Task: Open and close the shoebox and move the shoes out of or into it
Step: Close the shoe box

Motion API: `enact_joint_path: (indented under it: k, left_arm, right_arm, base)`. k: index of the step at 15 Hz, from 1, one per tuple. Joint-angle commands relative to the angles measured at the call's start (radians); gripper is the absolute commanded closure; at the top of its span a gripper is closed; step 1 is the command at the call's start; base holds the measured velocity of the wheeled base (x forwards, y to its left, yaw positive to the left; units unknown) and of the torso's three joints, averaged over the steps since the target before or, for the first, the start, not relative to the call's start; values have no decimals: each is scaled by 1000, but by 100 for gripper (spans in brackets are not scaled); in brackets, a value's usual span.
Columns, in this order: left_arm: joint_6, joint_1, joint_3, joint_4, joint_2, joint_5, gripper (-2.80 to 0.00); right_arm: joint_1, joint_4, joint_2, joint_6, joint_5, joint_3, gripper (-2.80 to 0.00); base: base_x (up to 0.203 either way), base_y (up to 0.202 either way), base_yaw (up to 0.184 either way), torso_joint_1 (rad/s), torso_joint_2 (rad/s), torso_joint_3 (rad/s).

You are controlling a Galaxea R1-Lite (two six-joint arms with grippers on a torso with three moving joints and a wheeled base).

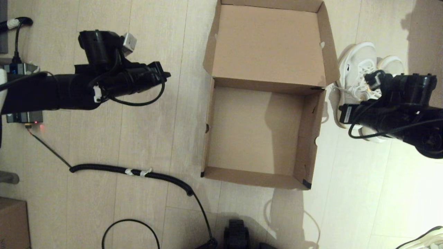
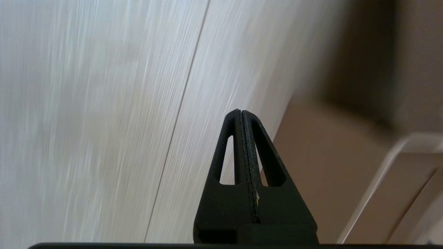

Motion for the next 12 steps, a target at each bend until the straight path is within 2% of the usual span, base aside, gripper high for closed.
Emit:
enact_joint_path:
  k: [1, 2, 4, 5, 8, 10, 12]
  left_arm:
    - [-8, -4, -110, -7, 78, -29, 0]
    - [-44, -2, -114, -49, 110, -77, 0]
    - [-211, 2, -110, -183, 137, -134, 0]
    - [-266, 2, -109, -231, 151, -184, 0]
    - [-437, 3, -109, -374, 170, -261, 0]
    - [-529, 4, -108, -467, 194, -317, 0]
    - [-620, 3, -108, -509, 204, -324, 0]
  right_arm:
    - [-40, 71, 27, 42, 8, -124, 0]
    - [-61, 109, 49, 105, 34, -187, 0]
    - [-105, 192, 85, 206, 193, -312, 0]
    - [-120, 231, 101, 249, 307, -365, 0]
    - [-179, 271, 173, 326, 676, -478, 0]
    - [-205, 276, 245, 364, 797, -565, 0]
    - [-209, 274, 314, 417, 826, -653, 0]
  base:
    - [0, 0, 0, 0, 0, 0]
    - [0, 0, 0, 0, 0, 0]
    - [0, 0, 0, 0, 0, 0]
    - [0, 0, 0, 0, 0, 0]
    - [0, 0, 0, 0, 0, 0]
    - [0, 0, 0, 0, 0, 0]
    - [0, 0, 0, 0, 0, 0]
